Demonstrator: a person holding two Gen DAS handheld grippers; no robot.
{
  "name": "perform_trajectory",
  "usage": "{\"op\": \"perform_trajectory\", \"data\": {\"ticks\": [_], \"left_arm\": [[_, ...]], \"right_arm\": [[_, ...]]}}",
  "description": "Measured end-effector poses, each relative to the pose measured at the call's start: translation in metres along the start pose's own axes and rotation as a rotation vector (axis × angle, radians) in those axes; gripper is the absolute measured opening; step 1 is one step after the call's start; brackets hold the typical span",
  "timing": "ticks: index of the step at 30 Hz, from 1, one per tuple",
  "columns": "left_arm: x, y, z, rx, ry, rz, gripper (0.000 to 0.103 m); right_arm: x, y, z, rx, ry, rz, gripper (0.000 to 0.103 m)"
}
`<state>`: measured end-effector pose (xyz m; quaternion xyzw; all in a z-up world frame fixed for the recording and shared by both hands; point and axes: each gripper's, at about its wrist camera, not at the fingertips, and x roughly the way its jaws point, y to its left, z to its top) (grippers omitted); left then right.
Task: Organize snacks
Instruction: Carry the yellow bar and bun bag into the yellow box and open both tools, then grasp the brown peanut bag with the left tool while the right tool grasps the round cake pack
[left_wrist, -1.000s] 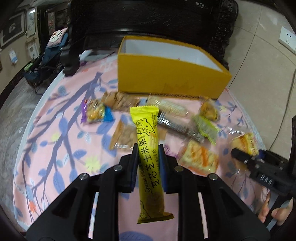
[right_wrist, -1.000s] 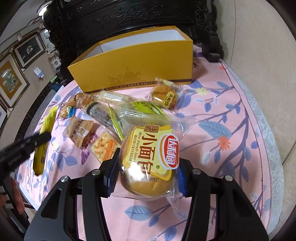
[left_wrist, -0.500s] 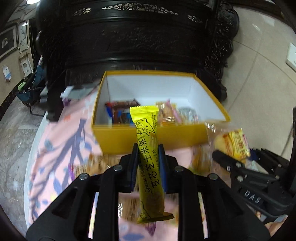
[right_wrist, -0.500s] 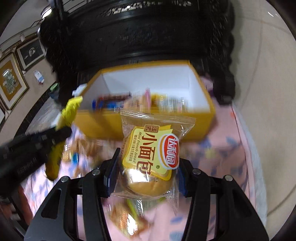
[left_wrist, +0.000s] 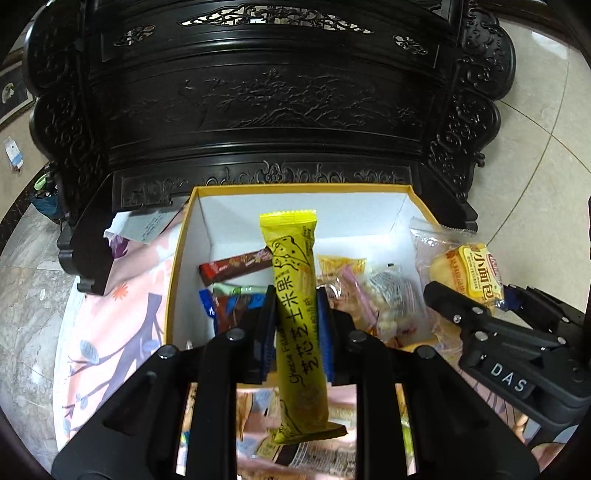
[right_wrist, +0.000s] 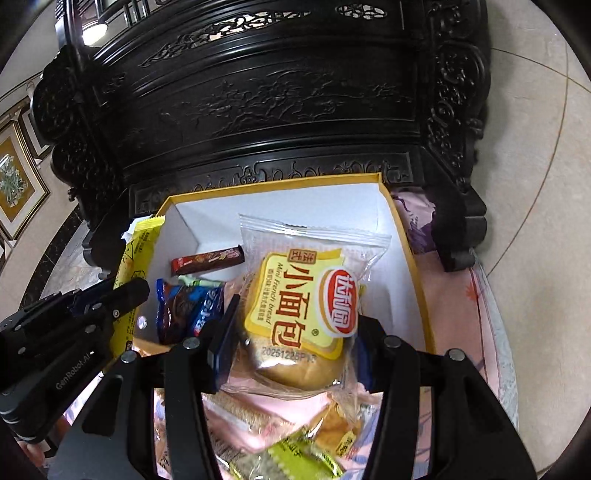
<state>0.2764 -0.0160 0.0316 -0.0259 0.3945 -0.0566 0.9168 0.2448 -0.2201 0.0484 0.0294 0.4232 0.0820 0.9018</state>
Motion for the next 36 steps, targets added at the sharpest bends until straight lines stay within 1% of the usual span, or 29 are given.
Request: {"op": "perform_trajectory", "data": {"ticks": [3, 4, 6, 7, 8, 9, 11, 12, 14, 16, 18, 19, 20, 22, 24, 25, 28, 30, 33, 36], "left_arm": [[0.008, 0.0, 0.01, -0.002, 0.002, 0.008, 0.021], [0.011, 0.0, 0.015, -0.007, -0.001, 0.016, 0.023], [0.019, 0.004, 0.027, -0.021, -0.008, 0.04, 0.072], [0.021, 0.007, 0.032, -0.029, -0.012, 0.063, 0.1], [0.021, 0.011, 0.034, -0.041, -0.033, 0.083, 0.1], [0.018, 0.015, 0.034, -0.043, -0.049, 0.087, 0.1], [0.013, 0.02, 0.031, -0.025, -0.049, 0.081, 0.1], [0.006, 0.022, 0.026, -0.02, -0.058, 0.089, 0.1], [-0.008, 0.026, 0.014, -0.015, -0.075, 0.082, 0.1], [-0.026, 0.027, -0.008, 0.001, -0.085, 0.063, 0.1], [-0.046, 0.028, -0.036, 0.028, -0.101, 0.052, 0.1], [-0.055, 0.028, -0.054, 0.04, -0.105, 0.055, 0.1], [-0.06, 0.028, -0.065, 0.046, -0.106, 0.054, 0.1], [-0.071, 0.031, -0.098, 0.051, -0.094, 0.048, 0.1], [-0.08, 0.036, -0.129, 0.032, -0.079, 0.033, 0.1], [-0.082, 0.039, -0.14, 0.015, -0.075, 0.033, 0.1], [-0.087, 0.056, -0.171, -0.042, -0.039, 0.035, 0.1], [-0.089, 0.071, -0.188, -0.086, -0.004, 0.027, 0.1], [-0.095, 0.093, -0.203, -0.141, 0.015, 0.043, 0.1], [-0.102, 0.11, -0.216, -0.183, 0.021, 0.051, 0.1]], "right_arm": [[0.008, -0.005, 0.009, 0.029, -0.004, 0.001, 0.053], [0.011, -0.008, 0.015, 0.052, -0.01, -0.001, 0.054], [0.018, -0.01, 0.025, 0.062, -0.019, -0.017, 0.063], [0.021, -0.013, 0.029, 0.064, -0.022, -0.042, 0.069], [0.022, -0.016, 0.031, 0.068, -0.023, -0.049, 0.071], [0.02, -0.02, 0.031, 0.073, -0.018, -0.039, 0.072], [0.015, -0.024, 0.028, 0.067, -0.012, -0.034, 0.072], [0.01, -0.025, 0.024, 0.063, -0.011, -0.036, 0.072], [-0.002, -0.028, 0.008, 0.062, 0.007, -0.013, 0.072], [-0.01, -0.035, -0.014, 0.065, 0.038, 0.011, 0.074], [-0.015, -0.04, -0.041, 0.072, 0.067, 0.007, 0.08], [-0.016, -0.043, -0.061, 0.081, 0.089, -0.004, 0.087], [-0.015, -0.045, -0.077, 0.089, 0.107, -0.014, 0.089], [-0.008, -0.046, -0.111, 0.126, 0.145, -0.018, 0.089], [0.001, -0.049, -0.136, 0.189, 0.166, -0.016, 0.089], [0.005, -0.048, -0.142, 0.207, 0.168, -0.025, 0.089], [0.022, -0.047, -0.154, 0.236, 0.198, -0.051, 0.089], [0.029, -0.046, -0.153, 0.255, 0.192, -0.065, 0.089], [0.038, -0.043, -0.146, 0.255, 0.16, -0.141, 0.089], [0.055, -0.042, -0.141, 0.273, 0.176, -0.168, 0.089]]}}
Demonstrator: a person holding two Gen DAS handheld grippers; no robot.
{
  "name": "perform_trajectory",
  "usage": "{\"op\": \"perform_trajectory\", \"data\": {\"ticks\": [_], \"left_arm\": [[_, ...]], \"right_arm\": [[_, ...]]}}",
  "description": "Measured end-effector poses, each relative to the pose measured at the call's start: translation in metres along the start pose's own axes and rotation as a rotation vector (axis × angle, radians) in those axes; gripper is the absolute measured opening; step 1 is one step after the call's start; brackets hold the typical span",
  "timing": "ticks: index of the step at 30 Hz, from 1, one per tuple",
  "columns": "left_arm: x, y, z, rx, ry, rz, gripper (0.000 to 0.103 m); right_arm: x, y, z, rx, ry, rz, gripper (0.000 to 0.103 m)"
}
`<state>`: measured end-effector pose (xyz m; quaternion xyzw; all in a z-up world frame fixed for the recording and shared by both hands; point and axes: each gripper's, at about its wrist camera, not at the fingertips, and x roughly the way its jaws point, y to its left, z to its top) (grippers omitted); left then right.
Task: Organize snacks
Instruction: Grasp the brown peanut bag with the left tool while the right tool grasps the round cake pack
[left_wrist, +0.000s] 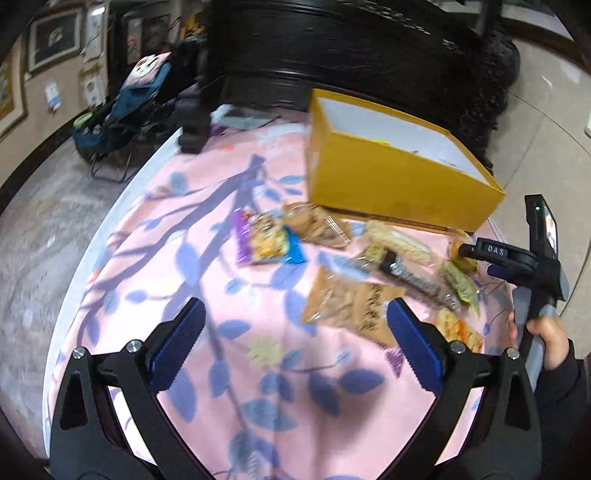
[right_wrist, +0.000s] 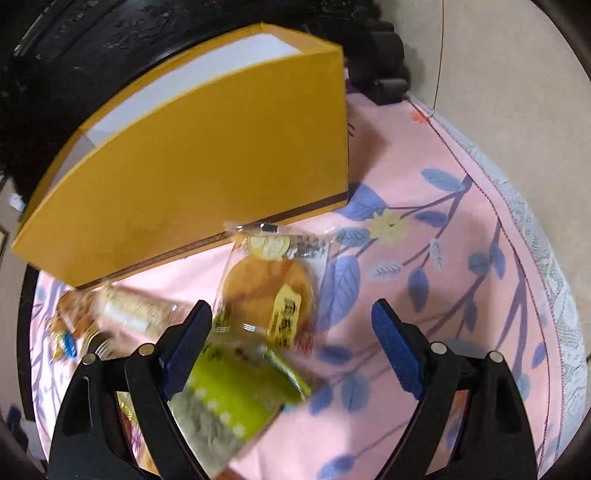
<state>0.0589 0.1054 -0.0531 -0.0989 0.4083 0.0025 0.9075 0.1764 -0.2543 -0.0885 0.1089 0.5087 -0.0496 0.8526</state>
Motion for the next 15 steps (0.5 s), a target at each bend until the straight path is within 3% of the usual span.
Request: {"op": "perform_trajectory", "data": {"ticks": [4, 6, 8, 15], "left_arm": [[-0.007, 0.011, -0.004, -0.013, -0.006, 0.004, 0.1], [-0.008, 0.011, -0.005, -0.01, -0.004, 0.001, 0.1], [-0.006, 0.007, -0.005, -0.006, 0.004, -0.007, 0.1], [0.002, -0.012, -0.008, 0.059, 0.037, -0.017, 0.1]], "right_arm": [[0.017, 0.009, 0.003, -0.027, -0.018, -0.062, 0.085], [0.016, 0.015, 0.0, -0.074, -0.059, -0.091, 0.065], [0.014, 0.012, 0.0, -0.074, -0.052, -0.07, 0.056], [-0.013, -0.025, -0.032, -0.083, -0.02, -0.014, 0.055]]}}
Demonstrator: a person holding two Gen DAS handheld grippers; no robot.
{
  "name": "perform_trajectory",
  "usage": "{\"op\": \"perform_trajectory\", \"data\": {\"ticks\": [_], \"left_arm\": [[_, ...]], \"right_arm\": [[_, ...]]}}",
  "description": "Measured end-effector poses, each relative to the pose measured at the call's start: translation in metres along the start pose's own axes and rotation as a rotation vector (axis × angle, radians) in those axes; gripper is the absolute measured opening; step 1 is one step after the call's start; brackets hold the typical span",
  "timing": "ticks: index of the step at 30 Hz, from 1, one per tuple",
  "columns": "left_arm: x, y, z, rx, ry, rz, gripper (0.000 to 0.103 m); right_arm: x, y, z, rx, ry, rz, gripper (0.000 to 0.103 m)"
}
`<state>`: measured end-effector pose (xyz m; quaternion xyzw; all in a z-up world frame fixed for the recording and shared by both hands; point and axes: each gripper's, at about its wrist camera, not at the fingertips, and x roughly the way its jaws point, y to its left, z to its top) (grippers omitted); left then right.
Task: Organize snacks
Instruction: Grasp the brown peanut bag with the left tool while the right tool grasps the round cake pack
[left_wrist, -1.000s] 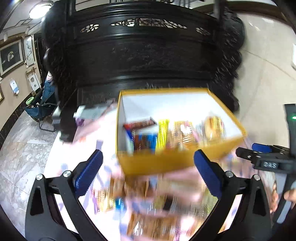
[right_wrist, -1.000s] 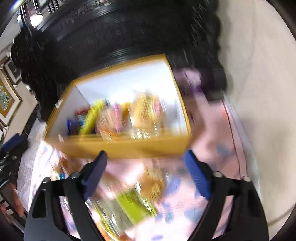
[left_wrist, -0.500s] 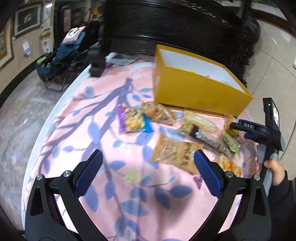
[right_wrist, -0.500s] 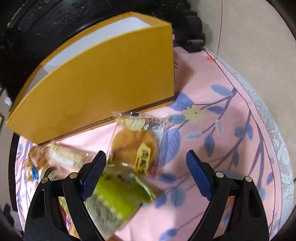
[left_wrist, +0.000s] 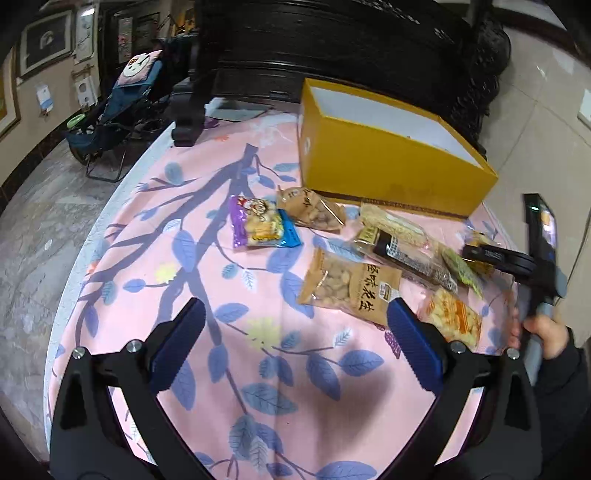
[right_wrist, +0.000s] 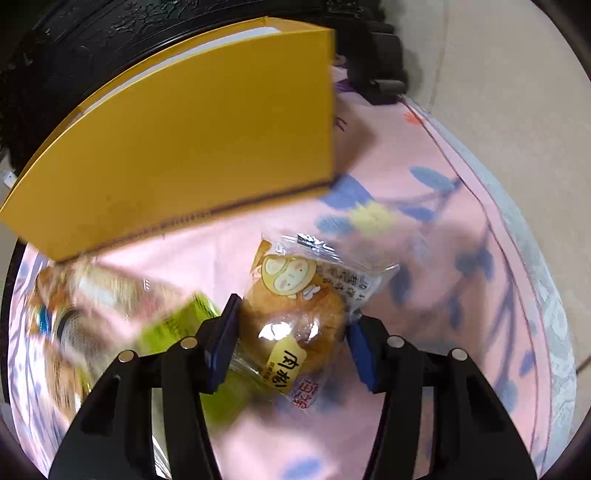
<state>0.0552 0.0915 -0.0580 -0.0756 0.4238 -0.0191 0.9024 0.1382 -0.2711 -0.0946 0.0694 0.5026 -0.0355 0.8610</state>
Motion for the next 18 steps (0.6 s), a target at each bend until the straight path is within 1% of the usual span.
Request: {"op": "perform_trajectory", "data": {"ticks": [2, 6, 9, 10, 11, 13, 14, 18], "left_arm": [[0.012, -0.01, 0.001, 0.027, 0.032, -0.017, 0.1], [0.04, -0.037, 0.001, 0.076, 0.084, -0.084, 0.1], [0.065, -0.059, 0.001, 0.126, 0.102, -0.061, 0.1], [0.072, -0.063, 0.002, 0.135, 0.106, -0.051, 0.1], [0.077, -0.067, 0.002, 0.14, 0.11, -0.047, 0.1], [0.09, -0.071, 0.004, 0.143, 0.121, -0.038, 0.1], [0.095, -0.072, 0.004, 0.143, 0.127, -0.032, 0.1], [0.108, -0.078, 0.005, 0.179, 0.128, 0.014, 0.1]], "right_arm": [[-0.006, -0.012, -0.014, 0.009, 0.01, 0.029, 0.055], [-0.017, -0.023, -0.033, -0.007, -0.006, 0.039, 0.055], [-0.018, -0.023, -0.038, -0.018, -0.011, 0.049, 0.055], [-0.019, -0.022, -0.034, -0.021, -0.011, 0.051, 0.055], [-0.023, -0.029, -0.037, -0.026, -0.012, 0.053, 0.055], [-0.026, -0.029, -0.039, -0.035, -0.015, 0.06, 0.055], [-0.023, -0.032, -0.035, -0.036, -0.015, 0.062, 0.055], [-0.026, -0.034, -0.037, -0.03, -0.016, 0.081, 0.055]]}}
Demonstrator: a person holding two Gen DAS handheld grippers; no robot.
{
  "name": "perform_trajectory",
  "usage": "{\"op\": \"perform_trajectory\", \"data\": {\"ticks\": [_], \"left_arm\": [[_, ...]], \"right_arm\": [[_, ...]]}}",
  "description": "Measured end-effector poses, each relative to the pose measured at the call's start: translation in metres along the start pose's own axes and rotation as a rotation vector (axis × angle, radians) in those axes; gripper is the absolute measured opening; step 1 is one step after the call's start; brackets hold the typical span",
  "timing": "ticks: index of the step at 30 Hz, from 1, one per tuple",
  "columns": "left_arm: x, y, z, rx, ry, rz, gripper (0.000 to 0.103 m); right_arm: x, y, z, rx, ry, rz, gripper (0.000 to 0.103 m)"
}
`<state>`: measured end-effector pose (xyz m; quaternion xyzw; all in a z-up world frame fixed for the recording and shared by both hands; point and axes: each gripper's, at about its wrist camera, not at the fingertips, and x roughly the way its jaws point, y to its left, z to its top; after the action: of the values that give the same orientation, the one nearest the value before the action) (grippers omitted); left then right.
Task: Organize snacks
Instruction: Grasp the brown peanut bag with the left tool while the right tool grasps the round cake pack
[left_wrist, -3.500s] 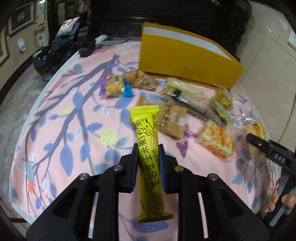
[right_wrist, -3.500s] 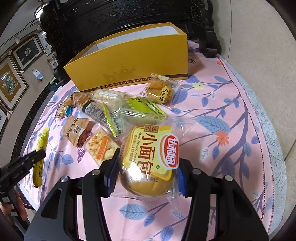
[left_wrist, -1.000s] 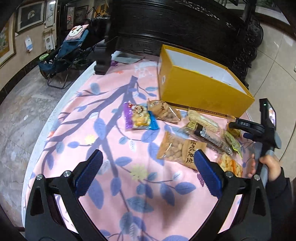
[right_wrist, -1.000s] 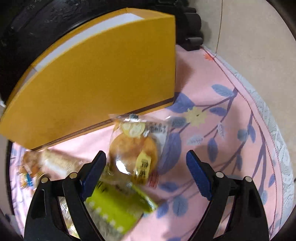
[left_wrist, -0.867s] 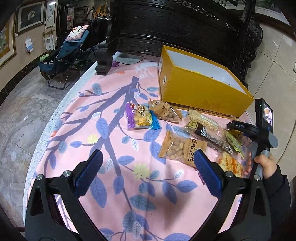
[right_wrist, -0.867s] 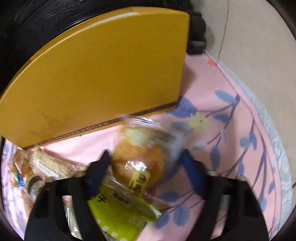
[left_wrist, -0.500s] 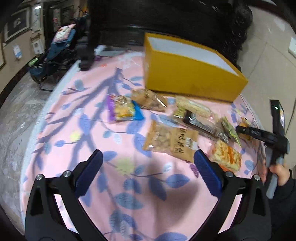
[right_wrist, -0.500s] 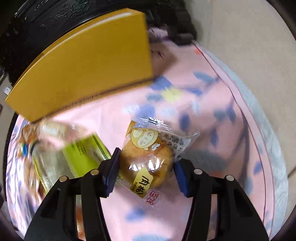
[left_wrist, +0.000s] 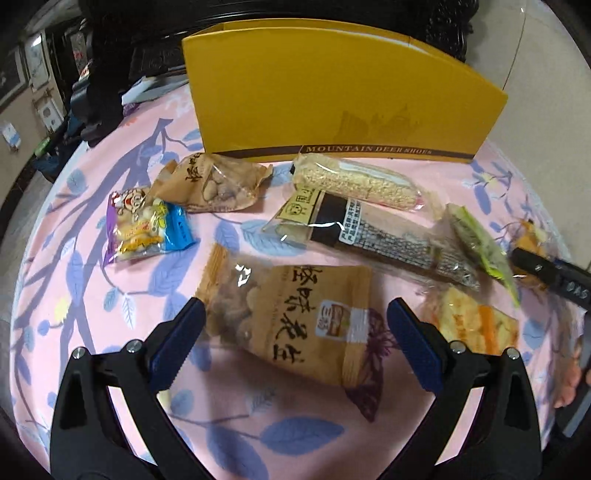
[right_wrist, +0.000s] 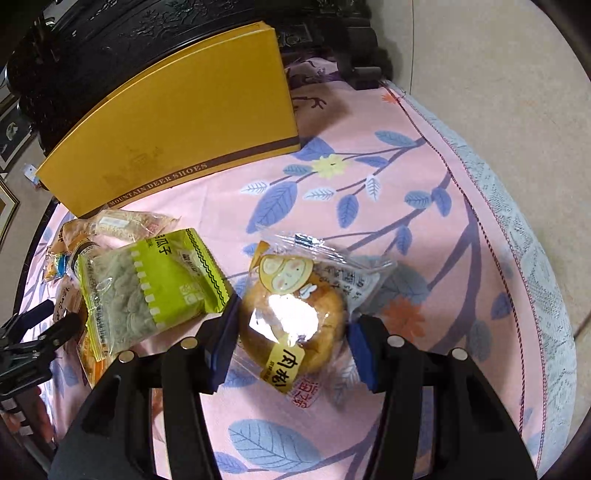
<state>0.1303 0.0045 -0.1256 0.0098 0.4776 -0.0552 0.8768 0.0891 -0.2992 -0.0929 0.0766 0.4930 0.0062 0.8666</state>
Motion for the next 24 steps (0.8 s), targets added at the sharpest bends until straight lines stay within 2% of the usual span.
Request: {"op": "perform_trajectory", "data": {"ticks": [7, 8, 9, 11, 14, 17, 24], "left_arm": [[0.01, -0.002, -0.004, 0.029, -0.011, 0.036, 0.097], [0.009, -0.002, -0.004, 0.03, -0.016, 0.049, 0.087], [0.006, 0.001, -0.005, 0.026, -0.026, 0.064, 0.081], [0.001, 0.013, -0.005, -0.022, -0.036, 0.038, 0.064], [-0.008, 0.027, -0.006, -0.08, -0.054, -0.007, 0.052], [-0.016, 0.026, -0.01, -0.086, -0.069, -0.004, 0.048], [-0.036, 0.023, -0.026, -0.106, -0.082, -0.05, 0.041]], "right_arm": [[-0.001, 0.001, -0.001, -0.003, -0.001, 0.0, 0.055], [-0.001, 0.001, -0.001, -0.004, -0.001, -0.002, 0.055], [-0.001, 0.001, -0.001, -0.006, -0.002, -0.004, 0.055], [-0.001, 0.002, -0.001, -0.016, -0.008, -0.016, 0.055], [-0.001, 0.003, -0.003, -0.017, -0.023, -0.027, 0.055], [-0.004, 0.002, -0.005, -0.001, -0.024, -0.022, 0.055], [-0.031, 0.014, -0.016, -0.024, -0.057, -0.023, 0.054]]}}
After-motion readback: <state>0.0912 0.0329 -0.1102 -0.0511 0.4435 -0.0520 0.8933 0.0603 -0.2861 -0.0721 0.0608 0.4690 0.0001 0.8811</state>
